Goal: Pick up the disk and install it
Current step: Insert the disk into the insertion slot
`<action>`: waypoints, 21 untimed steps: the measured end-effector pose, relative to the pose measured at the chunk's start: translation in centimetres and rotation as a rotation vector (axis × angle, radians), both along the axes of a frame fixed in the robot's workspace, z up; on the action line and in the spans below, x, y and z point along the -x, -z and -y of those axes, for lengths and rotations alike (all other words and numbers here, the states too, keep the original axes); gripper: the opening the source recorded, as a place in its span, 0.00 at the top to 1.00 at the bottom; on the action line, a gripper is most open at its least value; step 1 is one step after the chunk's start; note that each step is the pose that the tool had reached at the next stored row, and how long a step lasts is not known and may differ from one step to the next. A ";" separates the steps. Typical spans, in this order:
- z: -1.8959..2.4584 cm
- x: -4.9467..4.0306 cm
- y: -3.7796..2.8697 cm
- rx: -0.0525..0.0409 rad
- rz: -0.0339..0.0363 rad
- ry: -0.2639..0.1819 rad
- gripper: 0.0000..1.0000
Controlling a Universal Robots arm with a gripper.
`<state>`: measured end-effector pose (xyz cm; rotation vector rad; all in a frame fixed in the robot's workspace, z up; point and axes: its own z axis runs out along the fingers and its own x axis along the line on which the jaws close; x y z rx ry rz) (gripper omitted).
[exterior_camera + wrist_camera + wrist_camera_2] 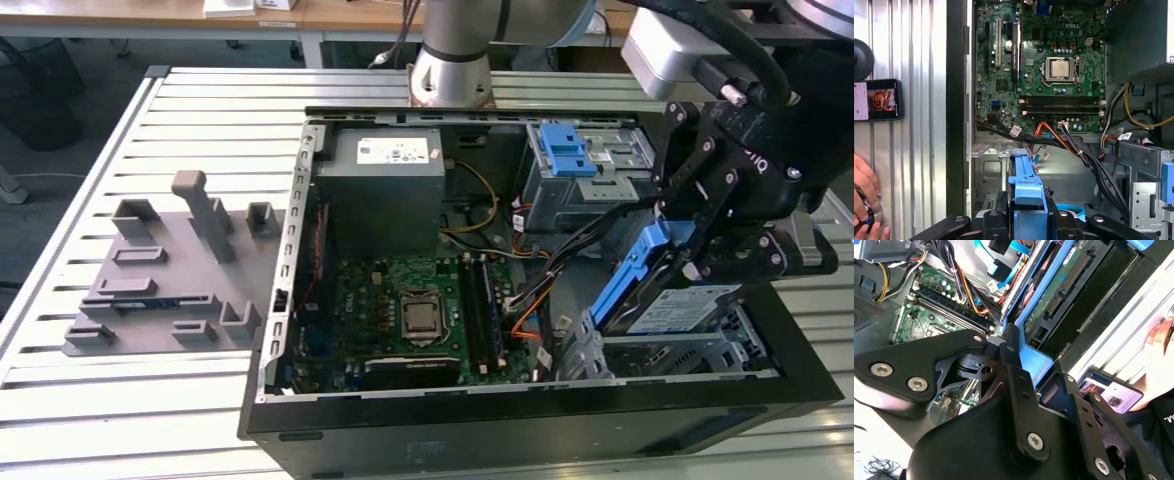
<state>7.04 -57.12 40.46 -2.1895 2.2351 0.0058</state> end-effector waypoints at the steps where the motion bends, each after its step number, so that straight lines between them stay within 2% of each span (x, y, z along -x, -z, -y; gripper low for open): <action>1: 0.00 0.00 0.13 0.0000 0.0000 0.000 0.63; 6: 0.00 0.00 0.71 0.0000 0.0000 0.000 0.63; 15: 0.00 0.00 0.82 0.0000 0.0000 0.000 0.63; 21: 0.00 0.00 1.31 0.0000 0.0000 0.000 0.63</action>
